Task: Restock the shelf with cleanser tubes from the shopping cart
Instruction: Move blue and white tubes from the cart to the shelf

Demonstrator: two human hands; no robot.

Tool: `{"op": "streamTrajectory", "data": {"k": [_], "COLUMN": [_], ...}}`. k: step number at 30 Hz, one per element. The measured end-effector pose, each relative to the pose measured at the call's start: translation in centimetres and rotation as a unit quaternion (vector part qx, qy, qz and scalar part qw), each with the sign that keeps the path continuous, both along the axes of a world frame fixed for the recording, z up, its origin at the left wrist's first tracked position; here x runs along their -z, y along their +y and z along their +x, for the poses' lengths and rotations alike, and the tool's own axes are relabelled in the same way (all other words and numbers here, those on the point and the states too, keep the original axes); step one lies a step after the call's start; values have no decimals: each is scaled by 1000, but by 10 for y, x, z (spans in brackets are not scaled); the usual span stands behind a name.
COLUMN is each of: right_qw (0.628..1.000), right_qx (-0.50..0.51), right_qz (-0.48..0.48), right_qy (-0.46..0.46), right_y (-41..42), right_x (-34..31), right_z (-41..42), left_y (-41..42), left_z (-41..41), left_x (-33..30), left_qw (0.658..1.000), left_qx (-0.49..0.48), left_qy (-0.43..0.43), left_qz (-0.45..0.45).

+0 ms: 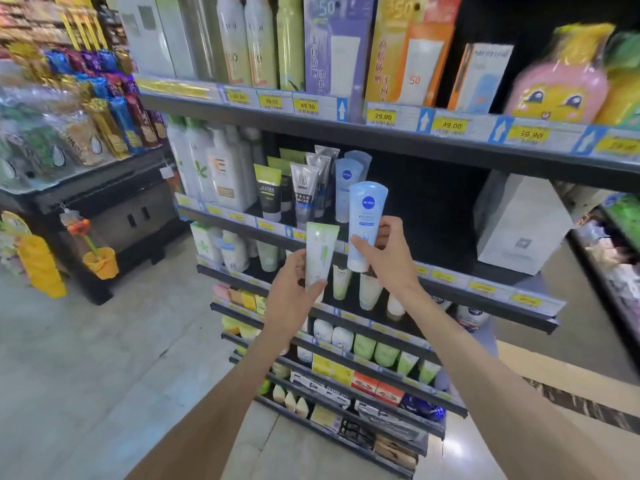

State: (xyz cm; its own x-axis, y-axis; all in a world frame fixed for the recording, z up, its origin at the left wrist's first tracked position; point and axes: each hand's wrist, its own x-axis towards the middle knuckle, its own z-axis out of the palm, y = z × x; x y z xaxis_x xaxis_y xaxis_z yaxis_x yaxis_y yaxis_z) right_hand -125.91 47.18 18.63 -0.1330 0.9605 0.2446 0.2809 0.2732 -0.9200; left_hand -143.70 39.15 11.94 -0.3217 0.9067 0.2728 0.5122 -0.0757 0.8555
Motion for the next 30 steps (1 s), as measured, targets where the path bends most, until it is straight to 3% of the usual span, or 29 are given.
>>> {"op": "streamTrajectory", "data": {"k": [8, 15, 30], "right_qw": [999, 995, 988], "right_qx": [28, 47, 31], "right_qz": [28, -5, -37], "right_qy": [0, -91, -150], "right_y": [54, 92, 106], "right_x": [-17, 0, 18], "right_z": [-31, -59, -75], "left_y": [37, 56, 79], "left_z": [-21, -48, -68], "left_x": [11, 14, 30], "left_qw": [1000, 1000, 998], "left_qx": [12, 25, 57], "left_qy": [-15, -3, -18], "left_qz": [20, 4, -2]}}
